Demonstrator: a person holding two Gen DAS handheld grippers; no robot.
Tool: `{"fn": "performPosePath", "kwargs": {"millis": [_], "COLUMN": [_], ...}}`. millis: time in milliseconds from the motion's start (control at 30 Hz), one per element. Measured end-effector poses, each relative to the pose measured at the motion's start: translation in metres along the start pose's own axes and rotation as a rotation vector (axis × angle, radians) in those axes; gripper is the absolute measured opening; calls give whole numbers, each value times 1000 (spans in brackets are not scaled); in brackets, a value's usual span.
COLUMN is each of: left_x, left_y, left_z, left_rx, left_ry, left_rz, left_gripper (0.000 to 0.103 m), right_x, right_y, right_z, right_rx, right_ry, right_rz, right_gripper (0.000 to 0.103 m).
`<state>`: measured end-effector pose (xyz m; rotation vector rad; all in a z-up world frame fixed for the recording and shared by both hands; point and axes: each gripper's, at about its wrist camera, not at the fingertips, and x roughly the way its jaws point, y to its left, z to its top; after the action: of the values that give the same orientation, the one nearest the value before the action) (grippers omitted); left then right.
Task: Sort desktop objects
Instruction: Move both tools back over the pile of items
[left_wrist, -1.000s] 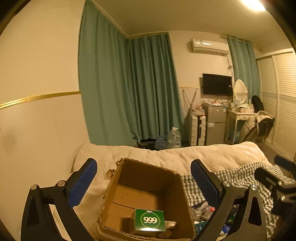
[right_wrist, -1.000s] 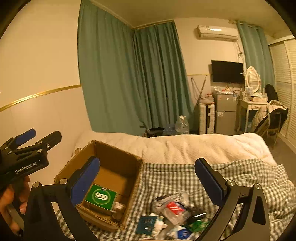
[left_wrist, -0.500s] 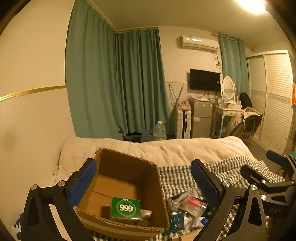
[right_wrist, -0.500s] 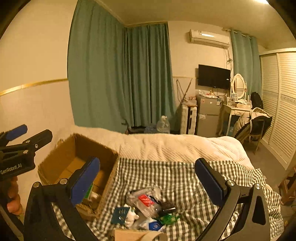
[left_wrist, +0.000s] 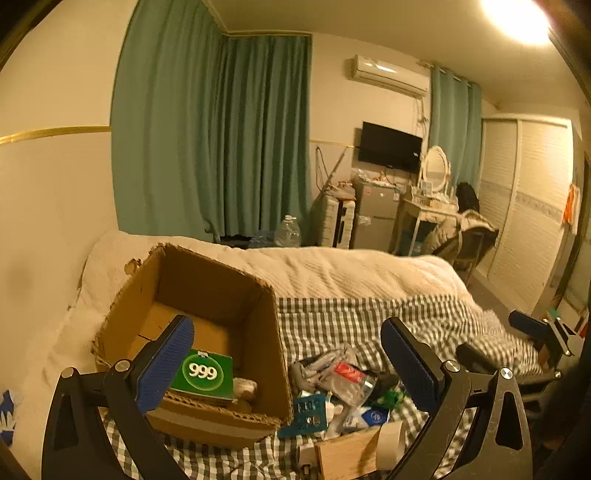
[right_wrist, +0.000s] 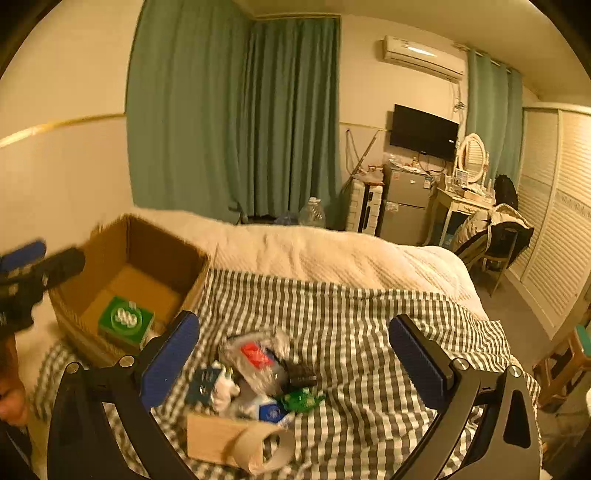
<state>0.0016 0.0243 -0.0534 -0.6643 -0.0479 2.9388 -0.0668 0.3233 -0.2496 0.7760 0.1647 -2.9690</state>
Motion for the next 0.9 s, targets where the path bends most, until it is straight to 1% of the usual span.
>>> {"fn": "performPosePath", "kwargs": {"millis": [167,233,300,367,433,567,667,700,800,867,900], "left_x": [7,10,14,20,22,25,30,33,41,47,49], "left_y": [-14,-18,-21,-23,-26,-27,-25,-24,-24,-23,-23], "left_z": [-23,-33,-40,-47,-54,-64,-75,-79,-88,-94,-96], "left_rx": [67,75,73,73,79,69,63,63,58,57,58], "left_ry": [32,46,67,97,106,133,165,174,206,221,228], "left_rz": [-29,-46,-60,-100,-110,-121,-104,-101,-101,-102,-102], "left_gripper": [103,103,103,103,103,103,103,103,103,103,103], "right_x": [10,19,24,29,34,41,49,51,61,68,71], "right_y": [8,8,7,4,5,13,20,22,26,27,27], "right_z": [-37,-51,-60,-71,-79,-90,-99,-102,-111,-116,-119], "right_rx": [4,6,6,24,31,3,-9,-16,-21,-10,-9], "right_ry": [54,104,132,160,184,218,252,263,299,324,337], "right_rz": [49,73,72,88,106,120,140,141,149,157,158], "right_gripper": [103,103,103,102,96,89,78,74,68,62,57]}}
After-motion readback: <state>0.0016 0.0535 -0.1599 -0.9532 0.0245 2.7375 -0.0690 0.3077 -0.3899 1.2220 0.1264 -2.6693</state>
